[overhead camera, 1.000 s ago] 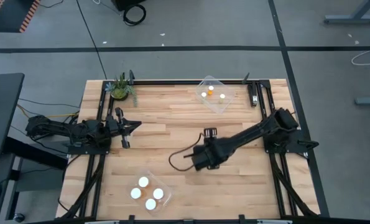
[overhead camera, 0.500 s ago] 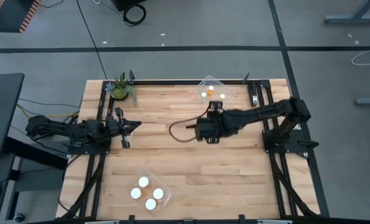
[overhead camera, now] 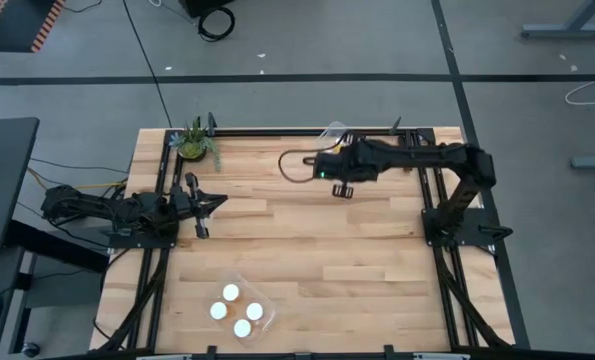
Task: Pick and place medicine bottles into bin by pill shape (circle, oval)
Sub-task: Put the yellow tablet bottle into the top transparent bin
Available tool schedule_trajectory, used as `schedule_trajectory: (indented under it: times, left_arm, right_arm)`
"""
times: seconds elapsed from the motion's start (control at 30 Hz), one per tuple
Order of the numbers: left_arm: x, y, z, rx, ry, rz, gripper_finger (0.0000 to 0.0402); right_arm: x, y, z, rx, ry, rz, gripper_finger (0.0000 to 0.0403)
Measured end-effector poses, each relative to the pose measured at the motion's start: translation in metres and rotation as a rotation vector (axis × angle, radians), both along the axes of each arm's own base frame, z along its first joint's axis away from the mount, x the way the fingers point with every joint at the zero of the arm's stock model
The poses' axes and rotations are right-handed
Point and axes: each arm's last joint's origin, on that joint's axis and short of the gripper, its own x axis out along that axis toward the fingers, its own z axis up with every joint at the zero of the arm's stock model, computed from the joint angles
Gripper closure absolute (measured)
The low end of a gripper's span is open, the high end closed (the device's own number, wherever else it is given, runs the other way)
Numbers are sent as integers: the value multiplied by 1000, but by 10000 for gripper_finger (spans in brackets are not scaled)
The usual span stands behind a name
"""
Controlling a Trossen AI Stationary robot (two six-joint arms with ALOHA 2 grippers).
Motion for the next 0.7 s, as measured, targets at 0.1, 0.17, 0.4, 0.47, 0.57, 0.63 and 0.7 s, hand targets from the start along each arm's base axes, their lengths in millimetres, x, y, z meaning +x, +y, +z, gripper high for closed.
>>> schedule_trajectory:
  times: [0.1, 0.17, 0.4, 0.47, 0.57, 0.63, 0.7]
  left_arm:
    - [0, 0, 0, 0, 0, 0, 378]
    - [0, 0, 0, 0, 0, 0, 378]
    - [0, 0, 0, 0, 0, 0, 367]
    - [0, 0, 0, 0, 0, 0, 366]
    - [0, 0, 0, 0, 0, 0, 368]
    - [0, 0, 0, 0, 0, 0, 372]
    - [0, 0, 0, 0, 0, 0, 375]
  right_arm:
    - [-4, -22, -1, 38, -5, -58, 272]
    - [-8, -37, -1, 66, -12, -89, 272]
    - [-19, -80, -24, 146, -54, -140, 272]
    - [-23, -89, -36, 185, -73, -149, 272]
    - [-28, -99, -51, 248, -103, -157, 272]
    - [-32, -105, -60, 261, -115, -158, 272]
    - [-36, -110, -67, 274, -130, -172, 272]
